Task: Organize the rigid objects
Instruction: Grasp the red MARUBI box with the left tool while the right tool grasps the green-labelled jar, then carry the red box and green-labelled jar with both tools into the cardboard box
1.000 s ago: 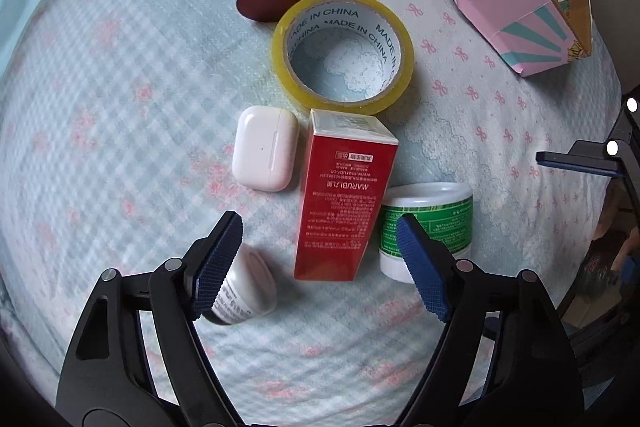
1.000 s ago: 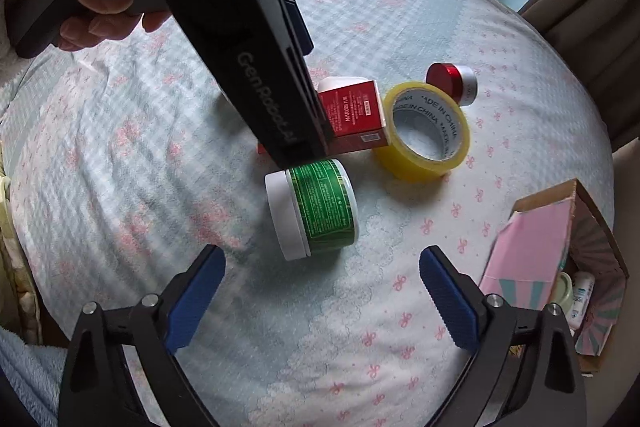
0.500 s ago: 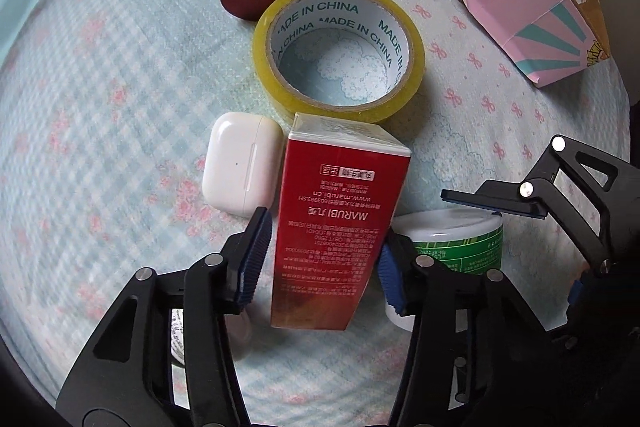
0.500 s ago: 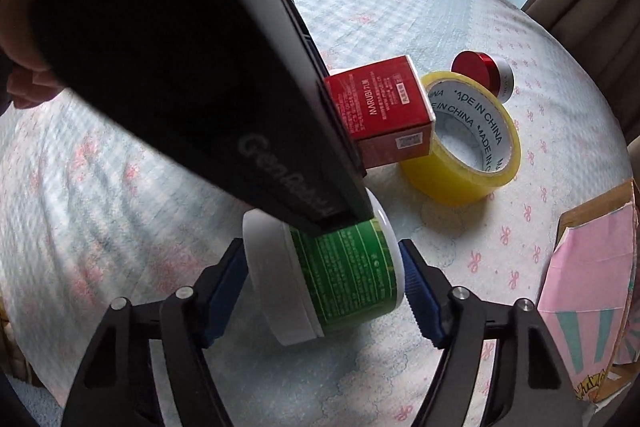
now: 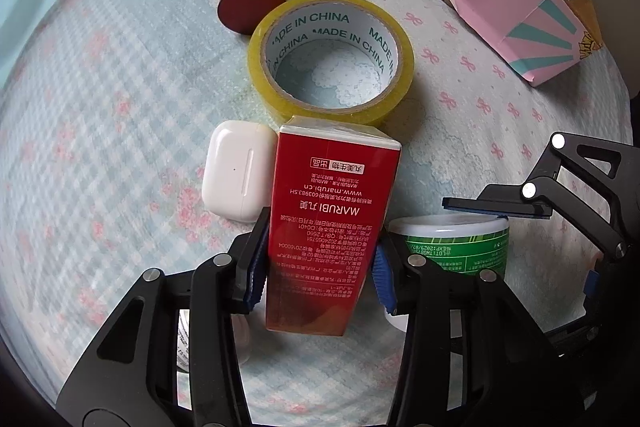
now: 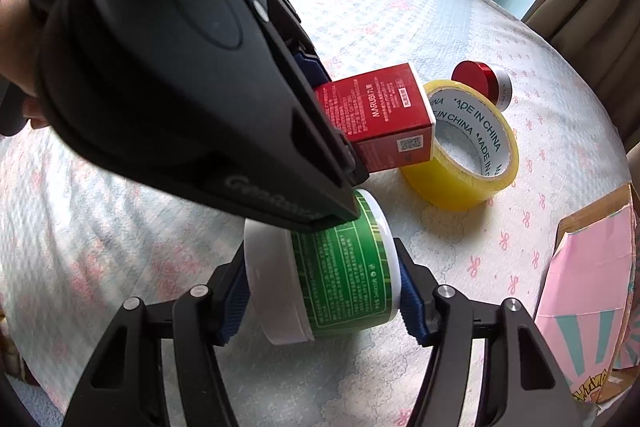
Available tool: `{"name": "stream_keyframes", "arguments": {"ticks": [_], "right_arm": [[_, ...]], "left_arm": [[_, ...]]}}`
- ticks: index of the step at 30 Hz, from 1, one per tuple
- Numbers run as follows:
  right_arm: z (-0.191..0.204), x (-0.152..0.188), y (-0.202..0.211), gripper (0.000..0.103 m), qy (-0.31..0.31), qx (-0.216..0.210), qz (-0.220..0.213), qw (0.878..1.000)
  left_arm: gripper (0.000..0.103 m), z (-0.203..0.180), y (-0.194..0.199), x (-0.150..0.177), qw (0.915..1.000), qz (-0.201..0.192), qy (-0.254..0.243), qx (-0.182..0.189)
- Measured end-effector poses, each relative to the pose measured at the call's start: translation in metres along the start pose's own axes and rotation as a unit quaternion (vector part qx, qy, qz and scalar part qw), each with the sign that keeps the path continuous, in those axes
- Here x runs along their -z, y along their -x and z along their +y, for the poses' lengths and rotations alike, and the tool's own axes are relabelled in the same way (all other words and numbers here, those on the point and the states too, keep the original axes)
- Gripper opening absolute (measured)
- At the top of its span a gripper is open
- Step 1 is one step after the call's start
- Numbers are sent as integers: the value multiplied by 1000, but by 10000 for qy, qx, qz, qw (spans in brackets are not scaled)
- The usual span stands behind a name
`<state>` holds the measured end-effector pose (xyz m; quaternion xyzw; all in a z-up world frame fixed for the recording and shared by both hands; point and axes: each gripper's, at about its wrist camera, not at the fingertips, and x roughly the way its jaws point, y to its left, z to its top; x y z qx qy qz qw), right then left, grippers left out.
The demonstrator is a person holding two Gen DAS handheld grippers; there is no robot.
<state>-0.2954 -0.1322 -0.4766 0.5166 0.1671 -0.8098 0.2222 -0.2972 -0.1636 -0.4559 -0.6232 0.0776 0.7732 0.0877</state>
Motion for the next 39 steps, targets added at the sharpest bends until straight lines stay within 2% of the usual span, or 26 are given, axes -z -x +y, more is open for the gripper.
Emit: {"name": "stream_keyframes", "arguments": {"ticks": [11,20,24,30,39], "right_arm": [[-17,-1,11,56,-798,-478,144,9956],[-30,-11,27,56,-1323,-484,153,9899],[-39,-20,48,55,-1569,-455,148,9864],[-80,-37,99,55,-1893,-374,70,9812],[-99,-63,208,55,-2067,-421,-287,9771]], "left_arm": [[40,18,14,8,9998,13,169,112],[40,22,35,18,9986,-121,449,245],[40,30,54,4,9980,-276,513,225],[40,31,114,-4,9948,-579,803,241],[40,12,221,-10,9897,-1050,938,257]]}}
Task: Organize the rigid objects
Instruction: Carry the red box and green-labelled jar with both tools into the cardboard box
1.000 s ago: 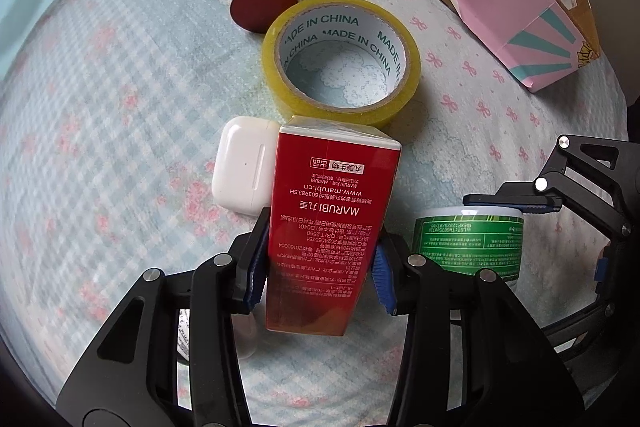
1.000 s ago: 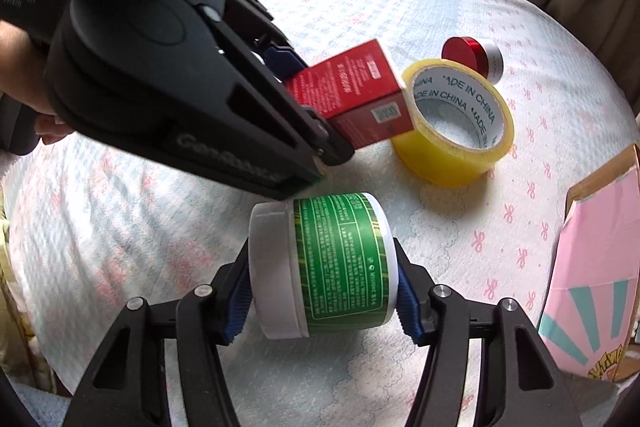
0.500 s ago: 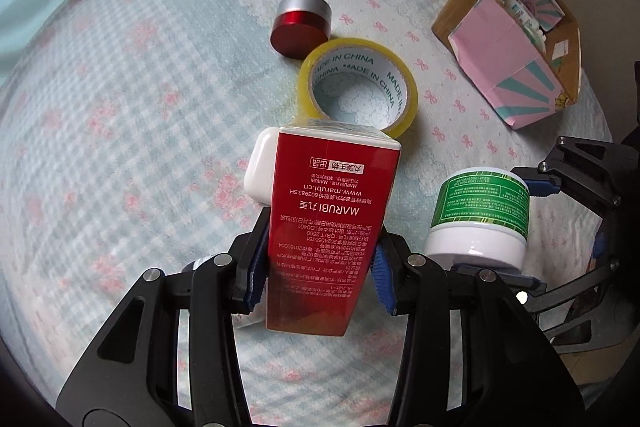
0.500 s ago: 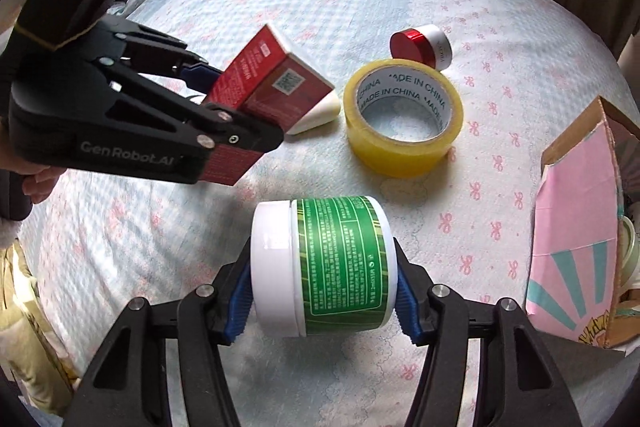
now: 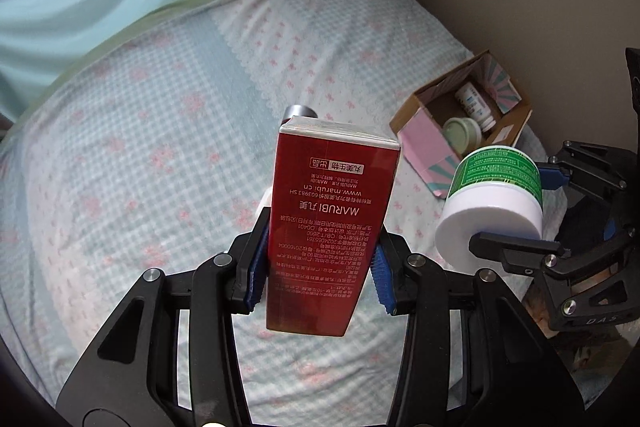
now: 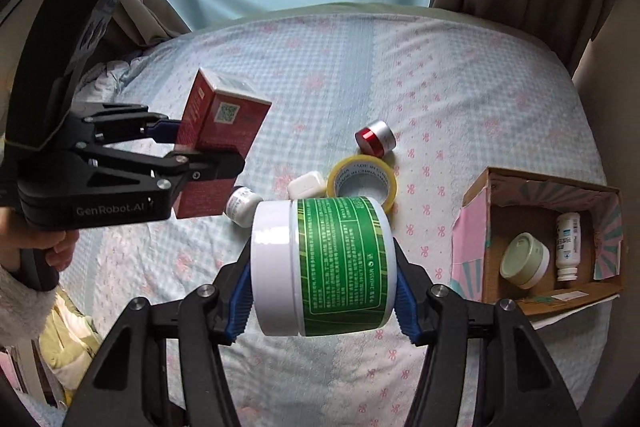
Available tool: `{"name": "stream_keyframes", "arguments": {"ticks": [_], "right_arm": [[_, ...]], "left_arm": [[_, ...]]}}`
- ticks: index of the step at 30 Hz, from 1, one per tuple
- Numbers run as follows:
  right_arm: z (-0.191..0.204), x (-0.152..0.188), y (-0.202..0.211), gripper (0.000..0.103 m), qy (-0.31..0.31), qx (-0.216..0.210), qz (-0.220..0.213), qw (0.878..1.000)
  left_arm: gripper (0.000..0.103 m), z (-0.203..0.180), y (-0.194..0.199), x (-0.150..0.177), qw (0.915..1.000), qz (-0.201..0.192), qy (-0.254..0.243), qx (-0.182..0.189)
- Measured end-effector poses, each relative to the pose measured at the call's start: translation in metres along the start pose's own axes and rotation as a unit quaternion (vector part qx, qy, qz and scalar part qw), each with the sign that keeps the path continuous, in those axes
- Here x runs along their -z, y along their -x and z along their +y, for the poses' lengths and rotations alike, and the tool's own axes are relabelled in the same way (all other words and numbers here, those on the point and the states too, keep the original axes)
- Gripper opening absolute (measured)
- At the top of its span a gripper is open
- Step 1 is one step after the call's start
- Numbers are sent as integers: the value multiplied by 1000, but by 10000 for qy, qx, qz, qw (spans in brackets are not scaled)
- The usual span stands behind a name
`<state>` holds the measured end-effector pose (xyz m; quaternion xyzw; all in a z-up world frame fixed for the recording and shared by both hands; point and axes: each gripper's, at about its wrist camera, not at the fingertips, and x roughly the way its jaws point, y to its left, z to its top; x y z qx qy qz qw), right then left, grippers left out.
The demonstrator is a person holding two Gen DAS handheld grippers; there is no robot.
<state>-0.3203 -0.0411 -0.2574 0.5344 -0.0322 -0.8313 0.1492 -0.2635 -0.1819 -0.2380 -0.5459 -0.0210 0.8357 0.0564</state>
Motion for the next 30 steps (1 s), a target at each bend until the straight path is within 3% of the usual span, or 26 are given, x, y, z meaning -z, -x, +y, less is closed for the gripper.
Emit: {"name": "stream_keyframes", "arguments": {"ticks": [8,16,22,30], "right_arm": [[-28,-17,77,55,-41,2,-387,9992],[-95,-14,125,55,74,-219,-437,9988],[-168,-13,143,54,184,-233,-403,9987],[-272,-7,130,54,42,28,-79,10000]], "left_arm": [[40,-50,55,-18,9988,-444,192,-41],[40,-113,75,-32,9925,-794,887,-278],[40,-174,50,-51,9904,-734,1106,-391],[40,-246,-15,-90,9898,-504,1324,-124]]}}
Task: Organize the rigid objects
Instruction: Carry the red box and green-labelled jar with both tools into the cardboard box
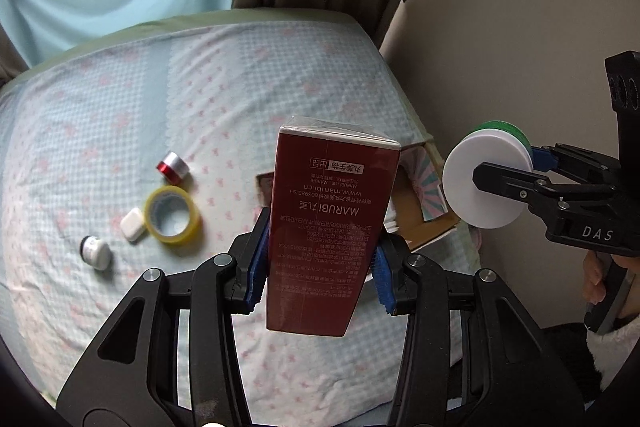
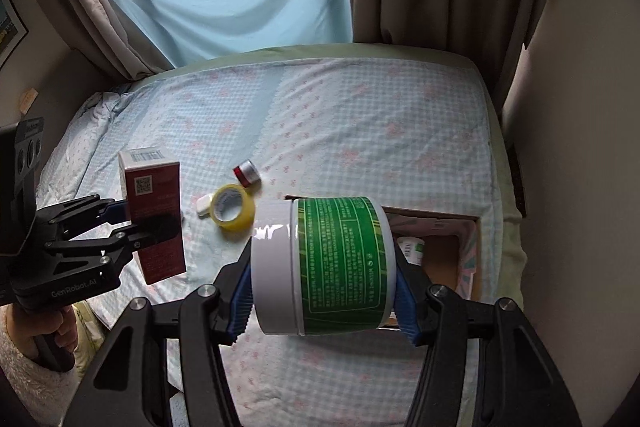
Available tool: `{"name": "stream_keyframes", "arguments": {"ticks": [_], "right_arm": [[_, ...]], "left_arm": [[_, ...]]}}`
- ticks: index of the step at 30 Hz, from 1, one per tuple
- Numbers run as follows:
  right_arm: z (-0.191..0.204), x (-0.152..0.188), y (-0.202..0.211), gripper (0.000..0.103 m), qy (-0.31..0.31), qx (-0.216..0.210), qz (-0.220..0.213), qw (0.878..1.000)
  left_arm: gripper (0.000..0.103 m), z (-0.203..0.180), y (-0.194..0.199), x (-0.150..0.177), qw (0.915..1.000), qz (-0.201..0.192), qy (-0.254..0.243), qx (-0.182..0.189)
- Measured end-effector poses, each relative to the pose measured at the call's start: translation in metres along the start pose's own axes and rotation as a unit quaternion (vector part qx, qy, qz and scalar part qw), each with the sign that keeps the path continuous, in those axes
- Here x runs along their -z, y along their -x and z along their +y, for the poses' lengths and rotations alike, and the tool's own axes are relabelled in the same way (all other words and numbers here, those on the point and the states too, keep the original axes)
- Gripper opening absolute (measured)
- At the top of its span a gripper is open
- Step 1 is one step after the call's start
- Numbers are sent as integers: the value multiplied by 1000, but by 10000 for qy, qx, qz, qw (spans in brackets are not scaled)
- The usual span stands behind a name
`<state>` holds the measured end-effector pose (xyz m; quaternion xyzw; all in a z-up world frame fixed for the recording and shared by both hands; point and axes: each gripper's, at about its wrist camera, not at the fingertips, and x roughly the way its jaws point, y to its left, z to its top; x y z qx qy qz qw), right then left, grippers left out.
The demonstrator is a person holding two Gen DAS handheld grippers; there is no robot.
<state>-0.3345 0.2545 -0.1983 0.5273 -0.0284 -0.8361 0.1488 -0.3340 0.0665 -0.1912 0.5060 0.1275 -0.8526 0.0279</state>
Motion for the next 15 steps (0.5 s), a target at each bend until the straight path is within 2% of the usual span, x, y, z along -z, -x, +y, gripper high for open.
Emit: {"name": "stream_keyframes", "arguments": {"ticks": [7,10,15], "right_arm": [[-71,7,-31,54,-441,128,238,9987],[-91,10,-49,54,-489,310,356,9977],[-114,16,-91,54,-544,412,627,9957]], "left_arm": [[40,-49,-75,-6,9990,382,30,209],[40,-64,-107,-8,9982,543,23,236],[40,-69,-166,-7,9952,919,202,268]]}}
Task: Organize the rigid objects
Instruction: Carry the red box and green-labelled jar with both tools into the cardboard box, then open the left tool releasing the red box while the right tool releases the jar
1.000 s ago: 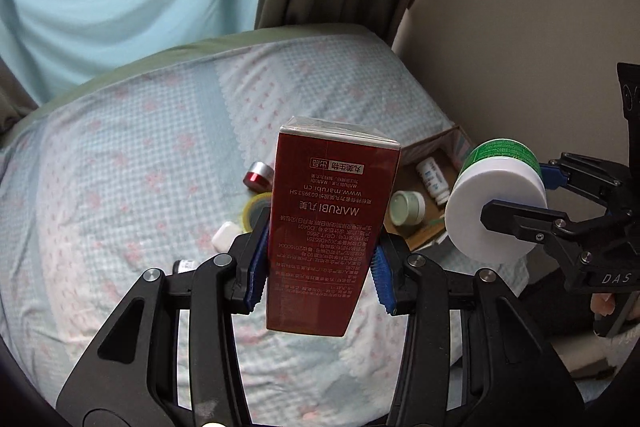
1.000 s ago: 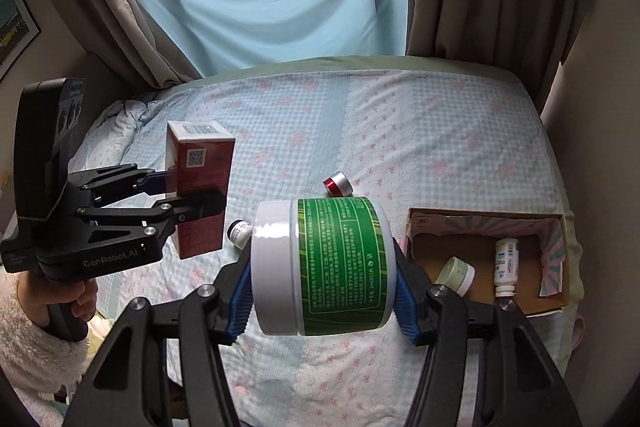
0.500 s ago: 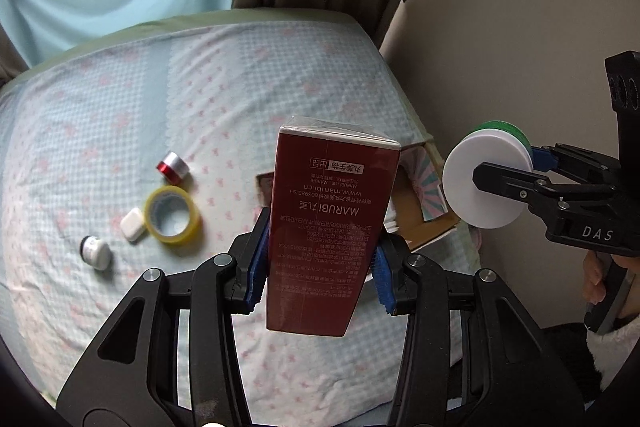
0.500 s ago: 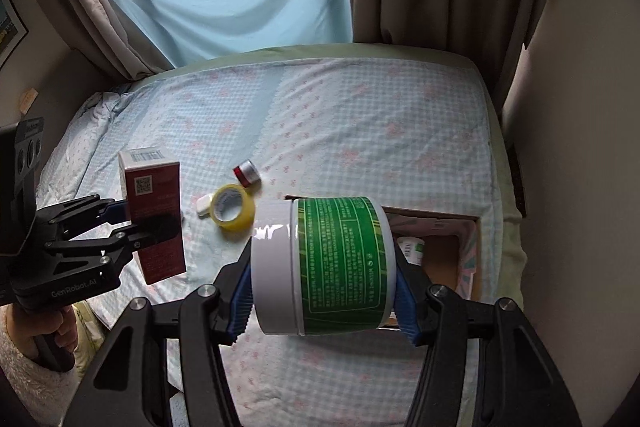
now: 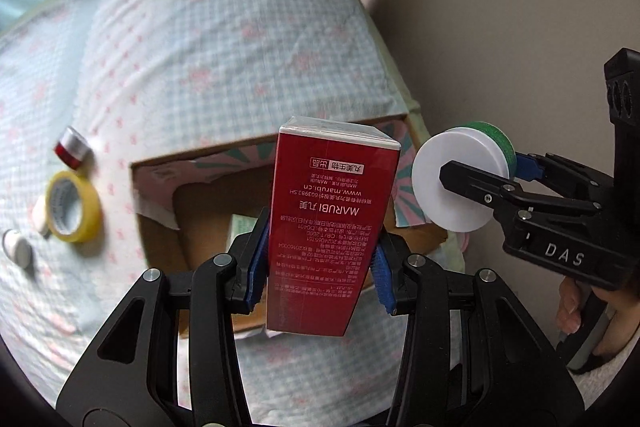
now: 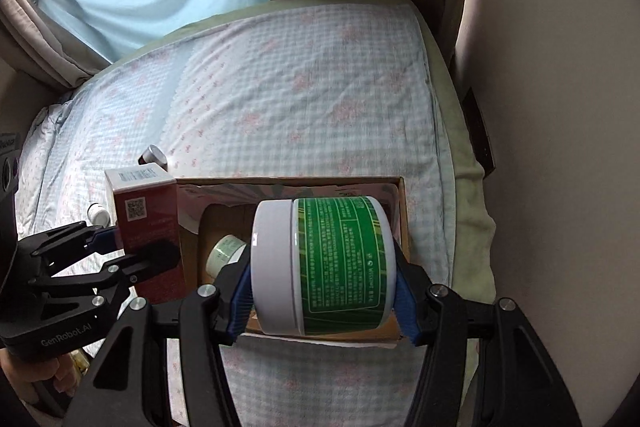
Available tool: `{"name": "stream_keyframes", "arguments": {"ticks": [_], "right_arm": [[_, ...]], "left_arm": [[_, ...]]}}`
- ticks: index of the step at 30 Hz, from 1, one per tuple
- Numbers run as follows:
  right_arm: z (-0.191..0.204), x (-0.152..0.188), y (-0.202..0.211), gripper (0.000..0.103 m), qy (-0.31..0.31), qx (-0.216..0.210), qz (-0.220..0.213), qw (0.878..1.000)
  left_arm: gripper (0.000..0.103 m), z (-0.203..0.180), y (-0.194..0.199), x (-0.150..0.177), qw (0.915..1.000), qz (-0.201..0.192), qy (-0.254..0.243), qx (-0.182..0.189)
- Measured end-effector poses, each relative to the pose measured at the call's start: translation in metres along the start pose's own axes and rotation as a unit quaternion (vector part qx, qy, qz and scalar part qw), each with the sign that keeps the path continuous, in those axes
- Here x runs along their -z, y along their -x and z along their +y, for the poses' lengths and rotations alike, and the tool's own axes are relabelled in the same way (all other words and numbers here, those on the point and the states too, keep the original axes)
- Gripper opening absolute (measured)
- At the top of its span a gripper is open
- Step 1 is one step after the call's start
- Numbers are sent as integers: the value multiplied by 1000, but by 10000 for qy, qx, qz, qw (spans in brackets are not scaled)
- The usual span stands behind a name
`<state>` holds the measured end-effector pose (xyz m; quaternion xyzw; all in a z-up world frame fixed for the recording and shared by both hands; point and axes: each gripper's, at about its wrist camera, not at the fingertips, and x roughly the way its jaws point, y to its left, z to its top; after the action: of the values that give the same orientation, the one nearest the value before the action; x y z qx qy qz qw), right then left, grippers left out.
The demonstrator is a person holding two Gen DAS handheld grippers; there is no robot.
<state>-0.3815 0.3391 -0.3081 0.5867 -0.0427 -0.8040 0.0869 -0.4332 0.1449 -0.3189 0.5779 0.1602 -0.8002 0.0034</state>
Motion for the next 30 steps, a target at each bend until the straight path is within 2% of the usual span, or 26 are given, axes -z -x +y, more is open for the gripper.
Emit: {"name": "stream_keyframes", "arguments": {"ticks": [6,12,18,24,28,30], "right_arm": [[-16,-2,-51,54,-154,44,285,9995],[-23,-3,-88,54,-262,244,518,9980],[-29,-4,-112,54,-334,202,684,9969],[-29,-6,-119,54,-460,224,753,9958],[-33,-10,-122,54,-754,112,822,9937],[-33,-13,-124,54,-798,55,876,9929]], "left_arm": [[40,7,-70,-4,9988,462,115,-99],[40,15,-113,-5,9959,806,377,-140],[40,24,-139,-9,9926,1002,637,-241],[40,26,-149,-8,9910,1120,646,-351],[40,25,-149,-7,9913,1109,539,-454],[49,22,-141,-7,9924,993,408,-606]]}}
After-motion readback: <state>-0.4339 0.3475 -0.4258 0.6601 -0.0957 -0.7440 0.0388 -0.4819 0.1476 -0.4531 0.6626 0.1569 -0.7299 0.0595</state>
